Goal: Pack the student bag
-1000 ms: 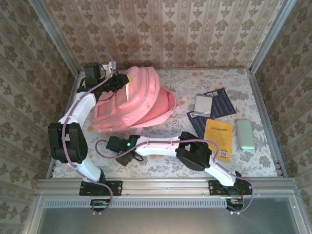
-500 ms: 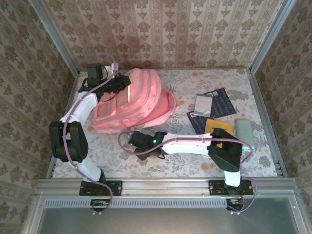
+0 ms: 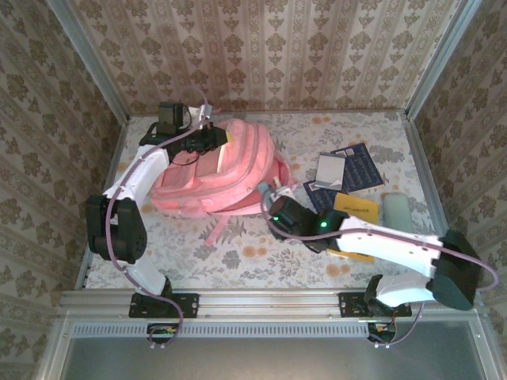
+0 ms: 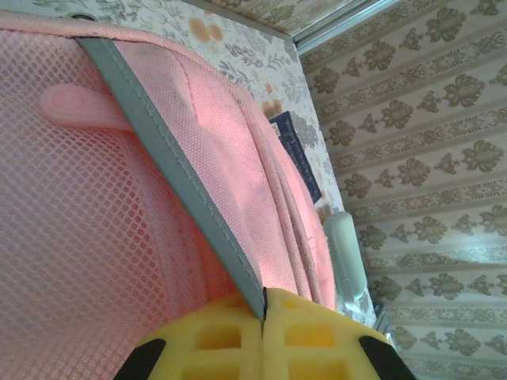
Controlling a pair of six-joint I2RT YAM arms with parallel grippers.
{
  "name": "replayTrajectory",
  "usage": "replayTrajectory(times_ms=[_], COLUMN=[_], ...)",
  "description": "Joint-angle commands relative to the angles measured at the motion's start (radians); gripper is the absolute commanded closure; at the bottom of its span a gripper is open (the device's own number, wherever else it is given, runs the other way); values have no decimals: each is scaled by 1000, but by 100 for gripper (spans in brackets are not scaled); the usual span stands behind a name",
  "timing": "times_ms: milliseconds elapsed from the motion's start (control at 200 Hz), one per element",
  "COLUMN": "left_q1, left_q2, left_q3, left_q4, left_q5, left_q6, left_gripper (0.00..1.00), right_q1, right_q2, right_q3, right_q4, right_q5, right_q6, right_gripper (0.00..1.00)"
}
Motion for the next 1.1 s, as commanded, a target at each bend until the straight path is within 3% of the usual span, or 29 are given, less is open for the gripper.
replayTrajectory(times_ms=[0,185,385,565,925,1095], left_q1=[-29,-89,-90,-88,-58,-59], left_q2=[-2,-14,-28,-55,-107,-125], left_q3=[104,164,189,135,43,15], left_q4=[-20,-87,-54,37,199,227], left_q5=[76,103,174,236,305,310], left_q6=[57,107,88,49,-36,-36], left_gripper=[100,100,100,100,100,100], right_q1=[-43,-133,-239,-338,-370,-386], right_q2=[-112,-236,-206,-70,334,518], right_q3=[-51,-93,-81,-30,200,330], right_q4=[-30,-36,22,140,376,486], right_q5=[75,70,-37,-236,-694,-794], right_q6=[39,42,29,41,79,171], right_gripper=[56,56,56,56,53,50])
